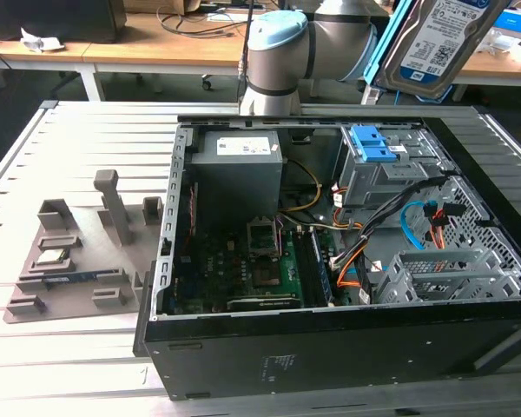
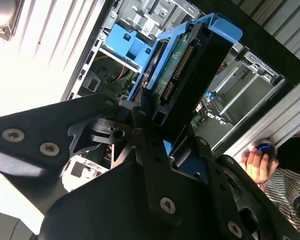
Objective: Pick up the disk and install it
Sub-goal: 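Pick up the disk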
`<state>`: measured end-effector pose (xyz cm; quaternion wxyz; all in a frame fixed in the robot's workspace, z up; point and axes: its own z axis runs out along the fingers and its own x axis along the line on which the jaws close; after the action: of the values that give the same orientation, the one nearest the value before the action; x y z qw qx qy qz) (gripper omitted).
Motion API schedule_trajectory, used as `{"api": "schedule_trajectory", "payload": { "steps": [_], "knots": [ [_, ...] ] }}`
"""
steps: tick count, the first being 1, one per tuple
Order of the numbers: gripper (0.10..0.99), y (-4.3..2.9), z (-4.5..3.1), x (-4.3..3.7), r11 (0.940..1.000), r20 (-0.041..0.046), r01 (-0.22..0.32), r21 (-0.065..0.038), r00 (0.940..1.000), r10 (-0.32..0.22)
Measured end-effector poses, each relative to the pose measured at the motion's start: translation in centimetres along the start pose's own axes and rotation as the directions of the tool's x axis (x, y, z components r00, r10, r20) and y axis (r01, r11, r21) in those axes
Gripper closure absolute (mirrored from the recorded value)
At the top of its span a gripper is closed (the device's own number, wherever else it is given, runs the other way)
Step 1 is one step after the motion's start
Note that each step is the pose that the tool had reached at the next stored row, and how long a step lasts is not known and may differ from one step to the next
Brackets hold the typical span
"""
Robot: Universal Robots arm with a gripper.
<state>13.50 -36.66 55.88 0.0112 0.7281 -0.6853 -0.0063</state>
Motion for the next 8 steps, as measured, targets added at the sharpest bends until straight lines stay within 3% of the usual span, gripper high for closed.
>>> {"api": "schedule_trajectory", "payload": {
  "steps": [8],
  "knots": [
    [0.718,0.01,0.07,0.21,1.0,0.0001,0.0,0.0,1.0,0.0]
  ]
}}
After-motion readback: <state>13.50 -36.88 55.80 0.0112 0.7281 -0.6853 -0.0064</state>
